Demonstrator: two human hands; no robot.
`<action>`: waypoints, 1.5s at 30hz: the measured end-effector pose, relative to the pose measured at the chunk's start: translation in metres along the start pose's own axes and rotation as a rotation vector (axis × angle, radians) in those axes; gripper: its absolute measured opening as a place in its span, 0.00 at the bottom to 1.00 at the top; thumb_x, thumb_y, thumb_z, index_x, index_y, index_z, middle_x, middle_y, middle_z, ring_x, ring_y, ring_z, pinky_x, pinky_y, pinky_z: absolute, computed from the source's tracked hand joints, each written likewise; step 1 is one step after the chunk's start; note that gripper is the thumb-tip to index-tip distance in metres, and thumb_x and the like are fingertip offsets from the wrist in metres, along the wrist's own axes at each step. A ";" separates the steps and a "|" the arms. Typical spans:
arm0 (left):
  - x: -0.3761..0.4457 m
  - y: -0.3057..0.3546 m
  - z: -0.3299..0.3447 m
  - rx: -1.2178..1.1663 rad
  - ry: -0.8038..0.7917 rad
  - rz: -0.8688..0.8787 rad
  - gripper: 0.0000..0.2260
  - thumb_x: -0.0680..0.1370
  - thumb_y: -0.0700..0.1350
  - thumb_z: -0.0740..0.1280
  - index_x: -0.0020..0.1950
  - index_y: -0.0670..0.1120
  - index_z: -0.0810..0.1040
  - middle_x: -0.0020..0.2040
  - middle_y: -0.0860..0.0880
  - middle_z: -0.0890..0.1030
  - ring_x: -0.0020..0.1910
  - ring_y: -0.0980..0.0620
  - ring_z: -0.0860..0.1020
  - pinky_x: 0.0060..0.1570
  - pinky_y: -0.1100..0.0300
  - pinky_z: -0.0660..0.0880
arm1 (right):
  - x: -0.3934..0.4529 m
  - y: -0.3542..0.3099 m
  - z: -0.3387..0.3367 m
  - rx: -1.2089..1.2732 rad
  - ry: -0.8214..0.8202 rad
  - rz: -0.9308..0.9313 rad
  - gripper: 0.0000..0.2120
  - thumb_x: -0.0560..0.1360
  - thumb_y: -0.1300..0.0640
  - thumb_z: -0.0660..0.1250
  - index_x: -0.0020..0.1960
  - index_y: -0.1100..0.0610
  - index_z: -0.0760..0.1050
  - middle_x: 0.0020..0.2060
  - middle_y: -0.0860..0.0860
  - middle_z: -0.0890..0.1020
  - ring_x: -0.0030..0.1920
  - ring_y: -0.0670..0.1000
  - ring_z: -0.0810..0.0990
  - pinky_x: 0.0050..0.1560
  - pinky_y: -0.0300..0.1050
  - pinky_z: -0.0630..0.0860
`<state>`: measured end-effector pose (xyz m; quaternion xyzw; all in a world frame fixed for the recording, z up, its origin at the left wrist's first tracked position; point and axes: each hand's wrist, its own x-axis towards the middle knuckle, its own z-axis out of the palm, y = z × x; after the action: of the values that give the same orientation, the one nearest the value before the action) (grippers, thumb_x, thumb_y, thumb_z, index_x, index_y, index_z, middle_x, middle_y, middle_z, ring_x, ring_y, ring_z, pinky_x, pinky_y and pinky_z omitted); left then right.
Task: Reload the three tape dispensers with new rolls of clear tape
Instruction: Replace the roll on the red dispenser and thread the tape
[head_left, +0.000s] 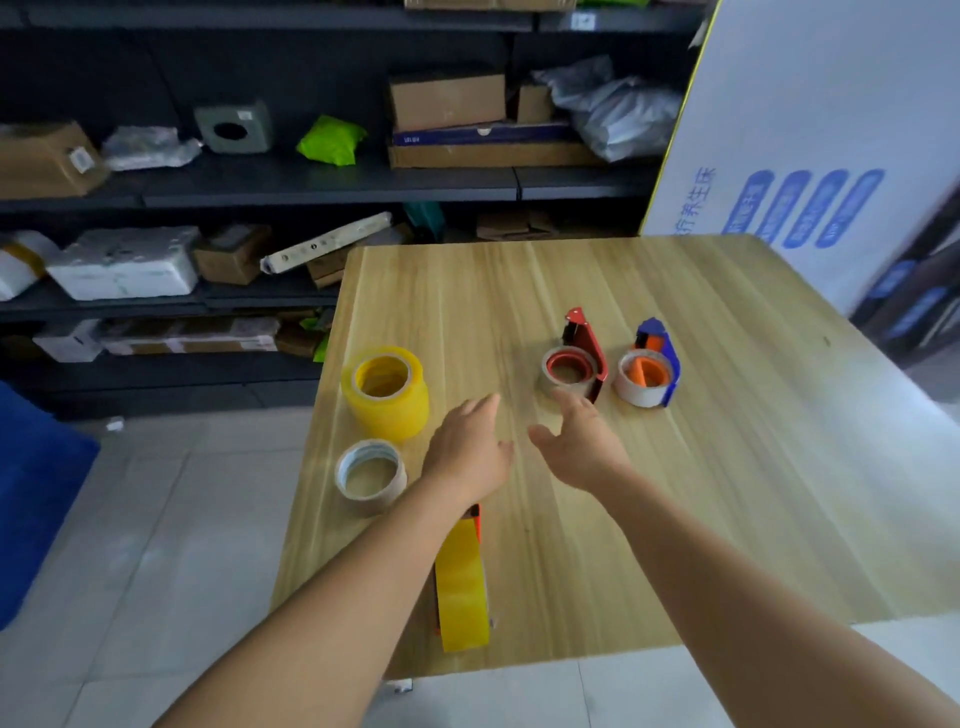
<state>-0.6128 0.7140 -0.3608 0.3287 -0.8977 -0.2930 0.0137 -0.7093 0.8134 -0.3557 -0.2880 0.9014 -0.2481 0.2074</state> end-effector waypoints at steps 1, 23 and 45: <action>0.008 0.004 0.000 0.029 -0.018 0.011 0.29 0.79 0.50 0.63 0.77 0.48 0.56 0.76 0.48 0.62 0.74 0.47 0.61 0.71 0.51 0.63 | 0.005 0.003 -0.005 -0.009 0.010 0.000 0.31 0.78 0.49 0.63 0.77 0.55 0.56 0.75 0.53 0.62 0.73 0.54 0.63 0.70 0.49 0.64; 0.150 0.082 0.096 0.337 -0.235 -0.071 0.26 0.81 0.42 0.57 0.78 0.47 0.53 0.79 0.52 0.50 0.78 0.51 0.47 0.72 0.54 0.55 | 0.164 0.110 -0.053 -0.552 -0.222 -0.410 0.25 0.80 0.57 0.55 0.76 0.54 0.57 0.78 0.48 0.52 0.78 0.52 0.47 0.74 0.49 0.50; 0.072 0.051 0.128 0.129 0.028 -0.168 0.34 0.71 0.55 0.71 0.72 0.49 0.61 0.73 0.50 0.58 0.71 0.48 0.60 0.68 0.57 0.60 | 0.107 0.112 -0.034 -0.573 -0.148 -0.581 0.30 0.74 0.53 0.64 0.74 0.53 0.60 0.70 0.50 0.67 0.73 0.53 0.58 0.74 0.48 0.49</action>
<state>-0.7267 0.7682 -0.4511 0.4072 -0.8836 -0.2303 -0.0195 -0.8534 0.8376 -0.4166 -0.5935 0.7979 -0.0142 0.1046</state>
